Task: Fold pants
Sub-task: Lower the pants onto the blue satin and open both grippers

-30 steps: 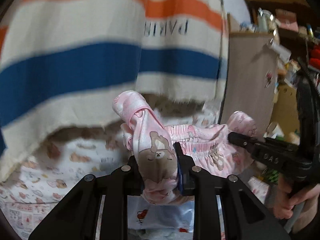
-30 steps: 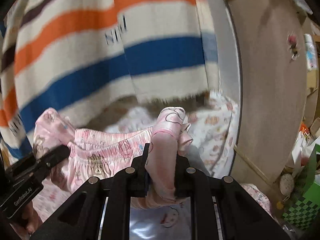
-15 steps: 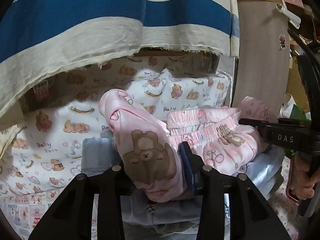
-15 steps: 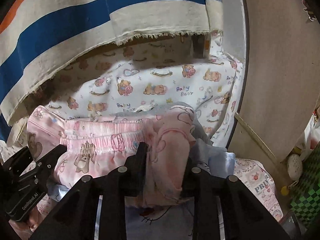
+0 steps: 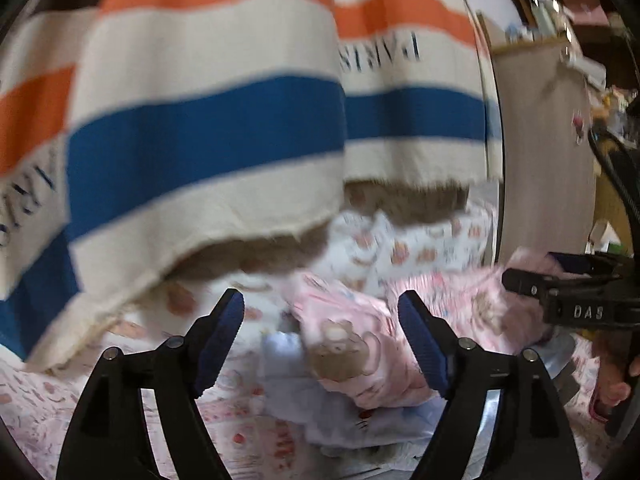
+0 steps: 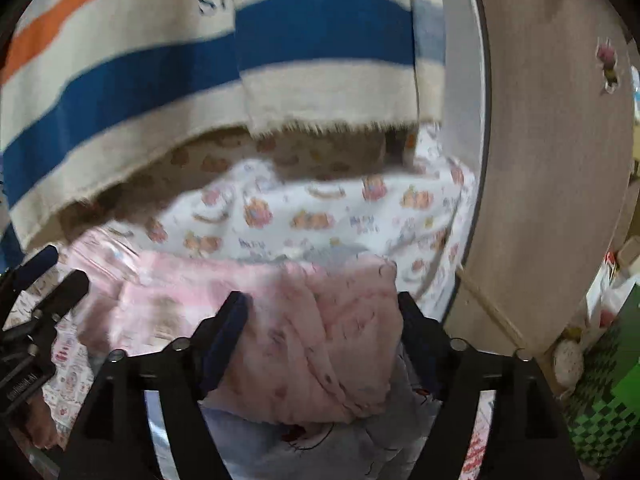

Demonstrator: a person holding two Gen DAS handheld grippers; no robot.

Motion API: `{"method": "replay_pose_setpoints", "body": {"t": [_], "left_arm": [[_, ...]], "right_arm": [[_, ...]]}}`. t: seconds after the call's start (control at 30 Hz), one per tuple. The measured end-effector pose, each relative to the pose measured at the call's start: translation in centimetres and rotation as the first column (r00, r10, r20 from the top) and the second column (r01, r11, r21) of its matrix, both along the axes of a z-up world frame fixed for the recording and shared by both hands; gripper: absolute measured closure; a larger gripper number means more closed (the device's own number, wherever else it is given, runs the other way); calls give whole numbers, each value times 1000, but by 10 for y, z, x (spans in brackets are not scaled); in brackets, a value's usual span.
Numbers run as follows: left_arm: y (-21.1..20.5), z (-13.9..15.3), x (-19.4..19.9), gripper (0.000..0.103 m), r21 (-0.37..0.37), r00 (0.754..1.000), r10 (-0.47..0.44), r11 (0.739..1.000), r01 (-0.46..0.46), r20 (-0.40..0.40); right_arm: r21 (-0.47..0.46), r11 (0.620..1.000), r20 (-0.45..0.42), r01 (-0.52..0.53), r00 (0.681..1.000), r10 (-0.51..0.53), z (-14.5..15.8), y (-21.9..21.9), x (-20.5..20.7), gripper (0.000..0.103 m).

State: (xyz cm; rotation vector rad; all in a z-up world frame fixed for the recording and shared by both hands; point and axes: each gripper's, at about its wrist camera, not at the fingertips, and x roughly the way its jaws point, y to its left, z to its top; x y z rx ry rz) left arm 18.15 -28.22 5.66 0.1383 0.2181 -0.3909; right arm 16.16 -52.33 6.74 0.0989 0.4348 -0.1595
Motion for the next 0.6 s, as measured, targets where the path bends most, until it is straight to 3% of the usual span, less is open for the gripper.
{"method": "replay_pose_setpoints", "body": {"t": [0.1,0.13,0.17,0.33,0.6], "left_arm": [[18,19,-20,1,-11,998,0,1000,1,61],[22,24,-27,0,-11,996,3,1000,-2,85],[28,30,-35,0,-8,994,9,1000,-8,106],[54,46,-64,0,-23,985,33,999,-29,170],[88,34,-94,0,-76,978,76,995,-62,193]], "right_arm": [[-28,1000,84,8,996,-6,12,12,-15,11],[-31,999,111,9,994,-6,16,16,-21,2],[-28,1000,144,13,990,-8,20,20,-26,1],[-38,999,283,-10,959,20,37,42,-62,1],[-65,993,322,-95,940,111,26,78,-86,1]]}}
